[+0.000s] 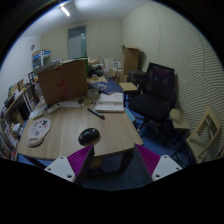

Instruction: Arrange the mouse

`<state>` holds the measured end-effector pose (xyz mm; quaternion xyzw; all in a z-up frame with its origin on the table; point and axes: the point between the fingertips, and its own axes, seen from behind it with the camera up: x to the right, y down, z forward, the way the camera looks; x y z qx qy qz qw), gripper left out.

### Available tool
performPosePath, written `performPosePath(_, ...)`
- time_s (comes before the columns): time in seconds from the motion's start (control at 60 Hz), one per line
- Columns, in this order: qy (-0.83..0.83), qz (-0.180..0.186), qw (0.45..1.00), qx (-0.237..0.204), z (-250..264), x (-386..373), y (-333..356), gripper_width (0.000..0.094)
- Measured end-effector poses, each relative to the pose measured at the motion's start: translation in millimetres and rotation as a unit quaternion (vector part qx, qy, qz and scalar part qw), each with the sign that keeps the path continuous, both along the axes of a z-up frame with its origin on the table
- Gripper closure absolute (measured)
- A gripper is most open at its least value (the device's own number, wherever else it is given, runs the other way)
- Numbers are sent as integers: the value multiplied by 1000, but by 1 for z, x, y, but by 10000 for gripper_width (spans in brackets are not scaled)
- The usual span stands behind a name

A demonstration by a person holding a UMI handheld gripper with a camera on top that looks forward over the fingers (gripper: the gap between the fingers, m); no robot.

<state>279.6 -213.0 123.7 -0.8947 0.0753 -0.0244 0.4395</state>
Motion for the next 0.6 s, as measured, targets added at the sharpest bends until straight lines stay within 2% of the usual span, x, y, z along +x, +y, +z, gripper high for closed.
performPosePath(0.25,31,18,999,10,-9,-31,23,114)
performPosePath(0.6,72,110,991,-16,-95,-118,82,117)
